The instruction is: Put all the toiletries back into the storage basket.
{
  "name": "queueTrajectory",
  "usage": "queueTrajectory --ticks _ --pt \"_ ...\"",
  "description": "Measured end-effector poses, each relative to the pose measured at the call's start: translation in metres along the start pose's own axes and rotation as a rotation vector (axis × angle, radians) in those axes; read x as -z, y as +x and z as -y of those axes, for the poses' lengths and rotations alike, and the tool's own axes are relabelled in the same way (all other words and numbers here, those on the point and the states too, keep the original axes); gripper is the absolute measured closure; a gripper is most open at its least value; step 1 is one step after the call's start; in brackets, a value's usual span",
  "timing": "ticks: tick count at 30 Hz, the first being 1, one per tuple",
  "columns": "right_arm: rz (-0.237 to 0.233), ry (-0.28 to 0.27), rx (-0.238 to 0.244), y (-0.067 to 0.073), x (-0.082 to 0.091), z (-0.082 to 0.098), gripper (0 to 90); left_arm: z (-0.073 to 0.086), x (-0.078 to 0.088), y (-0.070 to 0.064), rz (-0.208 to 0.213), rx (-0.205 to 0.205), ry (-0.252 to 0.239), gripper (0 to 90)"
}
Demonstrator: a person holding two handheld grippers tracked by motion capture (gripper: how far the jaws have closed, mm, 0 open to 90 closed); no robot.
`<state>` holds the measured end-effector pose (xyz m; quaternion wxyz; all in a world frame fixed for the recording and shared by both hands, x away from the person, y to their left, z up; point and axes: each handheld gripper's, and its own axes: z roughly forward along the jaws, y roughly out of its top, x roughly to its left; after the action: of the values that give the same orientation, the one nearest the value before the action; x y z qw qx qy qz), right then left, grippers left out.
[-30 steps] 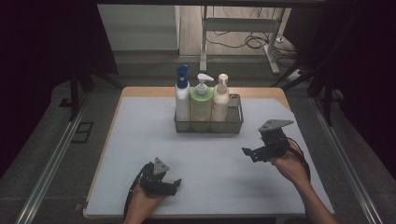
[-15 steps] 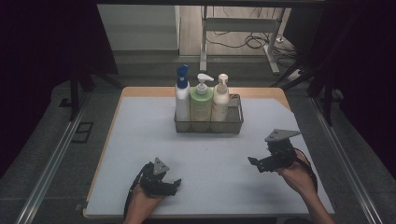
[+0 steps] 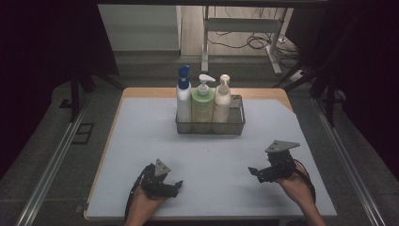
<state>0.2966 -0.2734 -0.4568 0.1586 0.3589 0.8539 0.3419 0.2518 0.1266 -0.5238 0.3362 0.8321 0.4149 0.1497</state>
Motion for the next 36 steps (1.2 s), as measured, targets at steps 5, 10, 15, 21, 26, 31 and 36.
queueTrajectory --ticks 5,10,15,21,26,31,36 --pt "-0.008 0.006 -0.007 0.003 -0.008 0.011 0.0 0.0 0.0 0.0 0.0 -0.001 0.001 10.6" --pt "-0.008 0.01 -0.014 0.004 -0.016 0.023 0.0 0.0 0.0 0.0 0.0 -0.001 0.001 10.6" --pt "-0.014 0.014 -0.023 0.006 -0.024 0.033 0.0 0.0 0.0 0.0 0.0 -0.002 0.001 10.7" --pt "-0.007 0.025 -0.019 0.009 -0.032 0.043 0.0 0.0 0.0 0.0 -0.001 -0.002 0.001 10.6" --pt "-0.006 0.04 -0.019 0.01 -0.038 0.05 0.0 0.0 0.0 0.0 0.0 -0.002 0.0 10.6" --pt "-0.008 0.02 -0.032 0.01 -0.038 0.053 0.0 0.0 0.0 0.0 0.0 -0.002 0.001 10.6" --pt "-0.009 0.015 -0.033 0.01 -0.038 0.054 0.0 0.0 0.0 0.0 0.0 -0.003 0.002 10.6"
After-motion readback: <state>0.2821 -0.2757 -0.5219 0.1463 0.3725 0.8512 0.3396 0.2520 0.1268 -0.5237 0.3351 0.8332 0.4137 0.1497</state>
